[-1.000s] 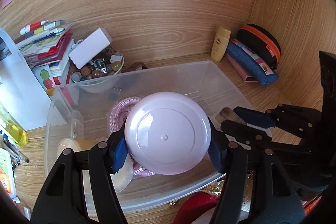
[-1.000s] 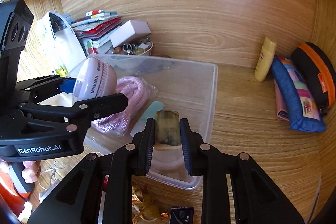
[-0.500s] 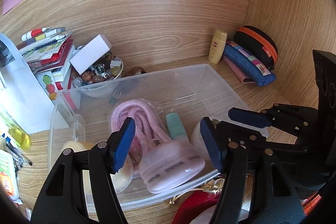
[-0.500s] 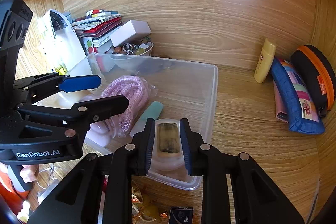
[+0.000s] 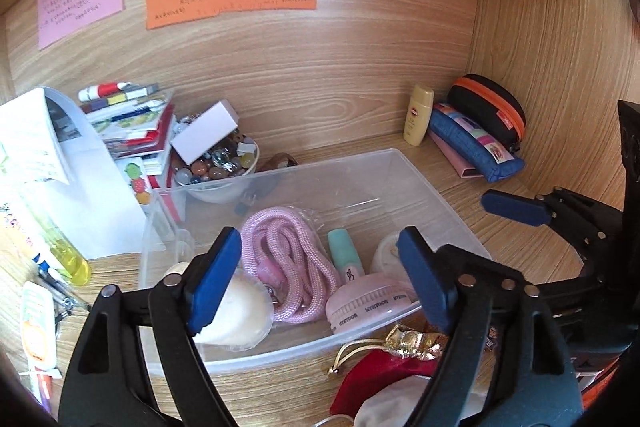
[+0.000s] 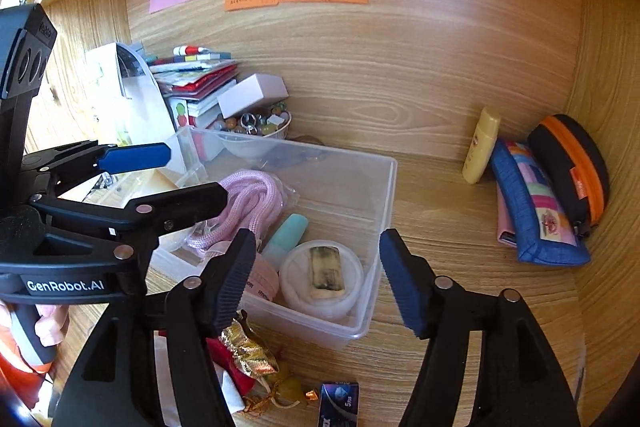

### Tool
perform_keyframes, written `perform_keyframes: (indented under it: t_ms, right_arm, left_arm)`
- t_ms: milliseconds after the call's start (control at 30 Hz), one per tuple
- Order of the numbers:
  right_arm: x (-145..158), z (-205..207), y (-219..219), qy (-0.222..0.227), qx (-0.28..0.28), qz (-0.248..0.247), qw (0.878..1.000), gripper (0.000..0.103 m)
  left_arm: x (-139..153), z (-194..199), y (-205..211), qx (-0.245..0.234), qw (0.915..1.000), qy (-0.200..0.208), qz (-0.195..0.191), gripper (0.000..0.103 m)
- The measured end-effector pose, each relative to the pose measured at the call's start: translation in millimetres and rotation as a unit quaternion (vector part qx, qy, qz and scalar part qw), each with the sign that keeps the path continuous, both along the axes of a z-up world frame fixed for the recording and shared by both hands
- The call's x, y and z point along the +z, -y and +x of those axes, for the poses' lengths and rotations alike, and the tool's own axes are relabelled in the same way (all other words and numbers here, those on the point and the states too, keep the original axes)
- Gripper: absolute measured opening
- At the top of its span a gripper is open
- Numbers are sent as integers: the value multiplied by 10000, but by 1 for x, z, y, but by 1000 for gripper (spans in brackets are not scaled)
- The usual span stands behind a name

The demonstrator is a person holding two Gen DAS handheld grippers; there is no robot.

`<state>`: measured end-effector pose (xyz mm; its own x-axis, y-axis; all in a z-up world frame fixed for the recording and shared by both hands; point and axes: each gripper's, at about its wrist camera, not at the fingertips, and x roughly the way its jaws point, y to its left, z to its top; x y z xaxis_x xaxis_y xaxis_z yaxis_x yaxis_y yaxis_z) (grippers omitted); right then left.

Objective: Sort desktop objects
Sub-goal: 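Withdraw both grippers and move the left gripper toward the white cloth pouch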

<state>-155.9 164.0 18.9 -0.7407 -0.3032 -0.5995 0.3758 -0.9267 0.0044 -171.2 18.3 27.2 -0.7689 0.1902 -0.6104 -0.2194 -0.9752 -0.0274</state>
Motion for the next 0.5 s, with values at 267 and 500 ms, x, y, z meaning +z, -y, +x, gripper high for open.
perform_keyframes:
  t_ms: [267,500]
  right_arm:
    - [7,23,-20,-126,-258,-108,9995,74]
    - [1,36,-37,-59,-435,-80,9990,74]
  left_arm:
    - [2,31,17,149,9999,-49,-71,93]
    - [-12,61,35,273,9993,197,-142,93]
